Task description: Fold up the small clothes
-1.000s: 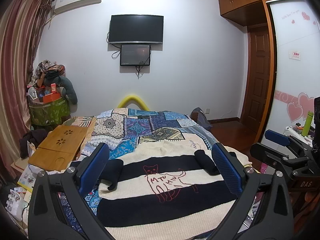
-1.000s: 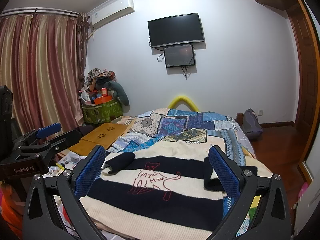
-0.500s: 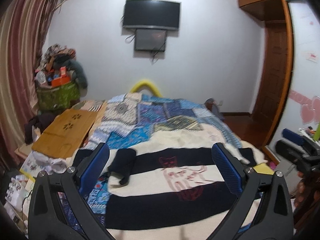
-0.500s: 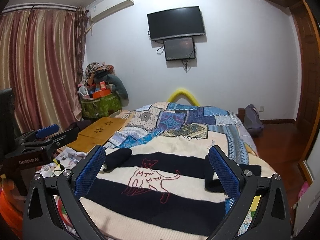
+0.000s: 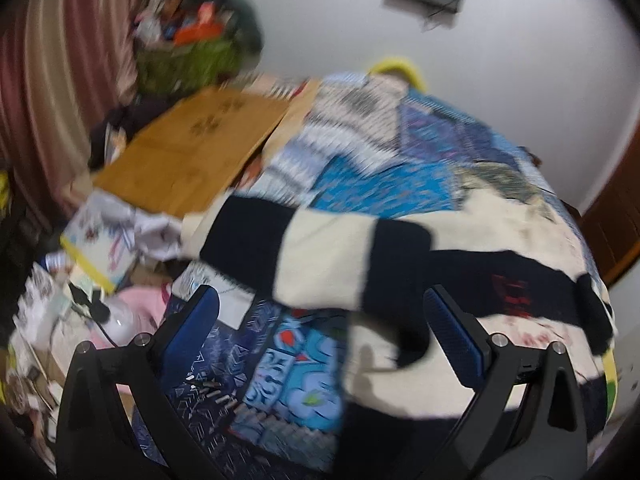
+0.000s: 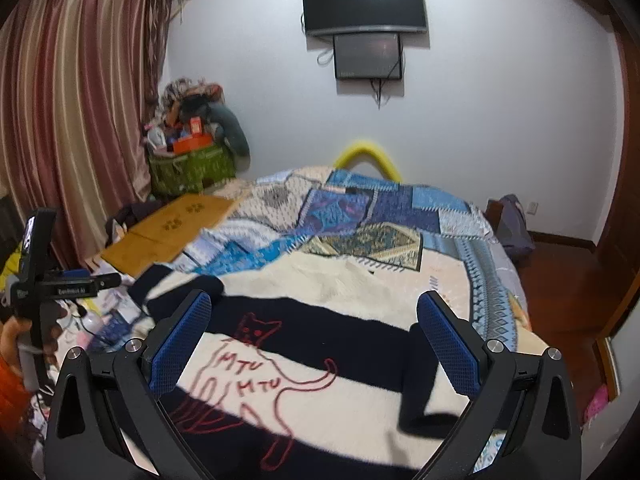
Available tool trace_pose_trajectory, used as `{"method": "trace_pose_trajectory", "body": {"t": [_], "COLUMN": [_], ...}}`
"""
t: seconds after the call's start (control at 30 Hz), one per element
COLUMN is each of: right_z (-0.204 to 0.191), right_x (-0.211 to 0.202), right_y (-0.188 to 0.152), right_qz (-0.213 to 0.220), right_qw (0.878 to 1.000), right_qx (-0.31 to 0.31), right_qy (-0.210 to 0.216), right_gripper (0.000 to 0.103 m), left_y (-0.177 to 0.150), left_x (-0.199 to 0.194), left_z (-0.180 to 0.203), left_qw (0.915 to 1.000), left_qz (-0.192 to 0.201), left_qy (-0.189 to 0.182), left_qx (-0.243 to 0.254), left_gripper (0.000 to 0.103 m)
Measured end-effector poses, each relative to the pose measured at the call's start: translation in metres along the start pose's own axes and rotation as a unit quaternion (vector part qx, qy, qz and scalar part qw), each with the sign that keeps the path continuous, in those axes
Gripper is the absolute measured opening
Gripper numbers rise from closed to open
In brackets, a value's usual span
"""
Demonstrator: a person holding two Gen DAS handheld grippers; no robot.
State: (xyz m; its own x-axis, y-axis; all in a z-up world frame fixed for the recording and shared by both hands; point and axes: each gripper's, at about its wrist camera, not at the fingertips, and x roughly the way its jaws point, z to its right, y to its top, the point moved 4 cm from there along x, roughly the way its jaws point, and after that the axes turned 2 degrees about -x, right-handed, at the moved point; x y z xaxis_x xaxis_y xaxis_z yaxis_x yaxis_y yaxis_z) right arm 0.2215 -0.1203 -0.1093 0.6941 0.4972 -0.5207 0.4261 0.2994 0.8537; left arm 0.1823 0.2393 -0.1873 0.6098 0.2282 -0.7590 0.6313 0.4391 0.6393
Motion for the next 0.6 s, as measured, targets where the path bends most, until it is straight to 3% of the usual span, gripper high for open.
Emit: {"method": "trace_pose_trajectory", "body": {"t": [0.2, 0.27, 0.33, 0.47, 0.53, 0.6], "right_z": [0.015, 0.021, 0.026, 0.038, 0.043, 0.045], "right_x": [0.052, 0.068, 0.08, 0.099, 0.109, 0.12], "right_y": [-0.017, -0.024, -0.03, -0.044, -0.049, -0.055], "right_qz": [-0.062, -0.083, -0.099, -0.133, -0.148, -0.169], "right_qw": [0.998, 0.996, 0.995, 0.99, 0.987, 0.984], "right_qx": [0.008, 0.015, 0.021, 0.039, 0.049, 0.054], "right_qy": [0.008, 0.011, 0.011, 0.017, 0.023, 0.033], "right_gripper": [0.096, 0.093, 0.09, 0.082, 0.079, 0.075], "left_y": [-0.002, -0.005, -0.007, -0.009, -0.007, -0.003], "left_x": [0.067, 0.088, 0.106, 0.135, 0.14, 0.138], "left_z": [-0.041, -0.047, -0.05, -0.062, -0.063, -0.059], "left_qw": [0.9954, 0.9919, 0.9892, 0.9816, 0.9805, 0.9849], "left_qz": [-0.065, -0.09, -0.108, -0.137, -0.134, -0.119], "left_qy": [0.009, -0.001, -0.01, -0.006, -0.006, 0.008], "left_qx": [-0.07, -0.09, -0.099, -0.133, -0.143, -0.126], "left_gripper": [0.099, 0.089, 0.086, 0.069, 0.068, 0.052]}}
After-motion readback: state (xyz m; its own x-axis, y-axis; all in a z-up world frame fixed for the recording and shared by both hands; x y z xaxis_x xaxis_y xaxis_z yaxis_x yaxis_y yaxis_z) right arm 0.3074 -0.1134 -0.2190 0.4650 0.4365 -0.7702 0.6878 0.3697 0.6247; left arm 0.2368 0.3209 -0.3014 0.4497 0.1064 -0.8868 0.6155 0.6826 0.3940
